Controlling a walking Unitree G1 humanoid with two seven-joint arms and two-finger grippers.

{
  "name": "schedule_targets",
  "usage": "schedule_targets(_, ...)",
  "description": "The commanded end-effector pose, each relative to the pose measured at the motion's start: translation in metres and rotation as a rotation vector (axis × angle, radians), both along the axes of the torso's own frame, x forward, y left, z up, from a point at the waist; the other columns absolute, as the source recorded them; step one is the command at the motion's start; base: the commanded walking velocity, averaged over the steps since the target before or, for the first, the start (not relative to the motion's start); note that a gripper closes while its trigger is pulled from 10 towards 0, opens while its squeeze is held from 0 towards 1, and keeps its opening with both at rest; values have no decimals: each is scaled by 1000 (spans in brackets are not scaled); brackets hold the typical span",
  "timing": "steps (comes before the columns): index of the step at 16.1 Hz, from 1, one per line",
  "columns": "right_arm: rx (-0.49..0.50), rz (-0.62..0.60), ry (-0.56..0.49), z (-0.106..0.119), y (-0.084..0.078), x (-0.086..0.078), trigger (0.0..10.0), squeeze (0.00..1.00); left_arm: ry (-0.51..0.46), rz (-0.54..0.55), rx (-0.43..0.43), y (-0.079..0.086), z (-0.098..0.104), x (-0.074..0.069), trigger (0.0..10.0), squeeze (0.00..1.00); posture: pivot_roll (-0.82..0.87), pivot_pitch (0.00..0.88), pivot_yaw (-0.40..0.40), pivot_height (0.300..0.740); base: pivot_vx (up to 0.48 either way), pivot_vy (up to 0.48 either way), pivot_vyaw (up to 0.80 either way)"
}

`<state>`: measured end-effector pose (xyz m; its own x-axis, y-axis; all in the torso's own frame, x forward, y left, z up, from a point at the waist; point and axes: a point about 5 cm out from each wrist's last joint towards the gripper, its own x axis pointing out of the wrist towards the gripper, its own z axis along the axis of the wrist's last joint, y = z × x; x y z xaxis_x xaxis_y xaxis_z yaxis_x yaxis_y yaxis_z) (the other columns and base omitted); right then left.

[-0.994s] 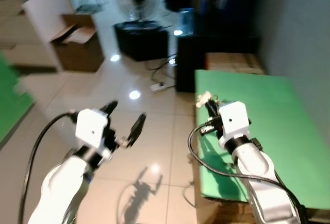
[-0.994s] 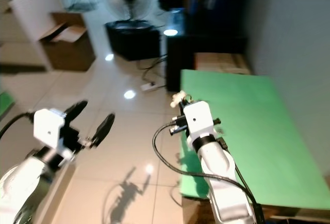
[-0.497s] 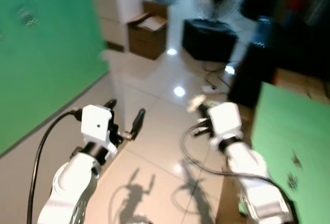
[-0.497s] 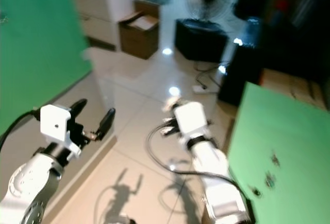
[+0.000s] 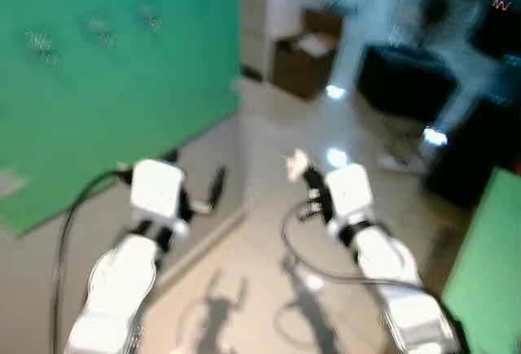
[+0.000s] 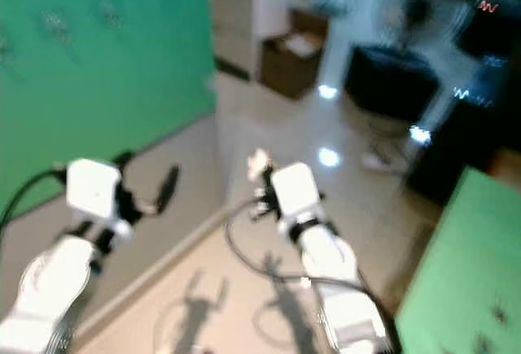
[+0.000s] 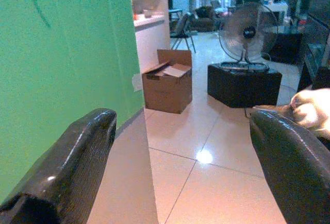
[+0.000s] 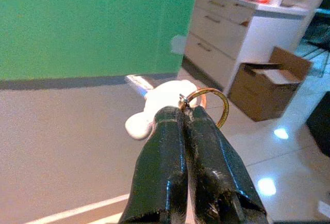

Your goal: Hang keys on a hook

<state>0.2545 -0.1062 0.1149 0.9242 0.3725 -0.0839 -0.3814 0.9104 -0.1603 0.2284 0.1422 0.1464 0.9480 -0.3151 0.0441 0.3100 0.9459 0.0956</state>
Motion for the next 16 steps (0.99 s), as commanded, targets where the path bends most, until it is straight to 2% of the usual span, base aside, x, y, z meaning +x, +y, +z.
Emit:
schedule_targets(1, 23, -1, -9, 2, 1, -1, 10000, 0, -2, 4, 19, 3, 0, -1, 10000, 0, 79, 0, -12, 740, 0, 0, 800)
schedule_targets(5, 13, 40, -12, 0, 7, -7, 10000, 0, -7, -3, 8, 5, 2, -3, 10000, 0, 81, 0, -4, 740, 0, 0, 800)
schedule_targets(11, 25, 76, -31, 3, 11, -5, 10000, 0, -24, -18, 3, 5, 4, -4, 10000, 0, 88, 0, -12, 740, 0, 0, 800)
schedule_targets(16, 36, 119, -50, 7, 18, -6, 10000, 0, -29, -28, 1, 4, 4, -6, 10000, 0, 92, 0, -20, 740, 304, 0, 800)
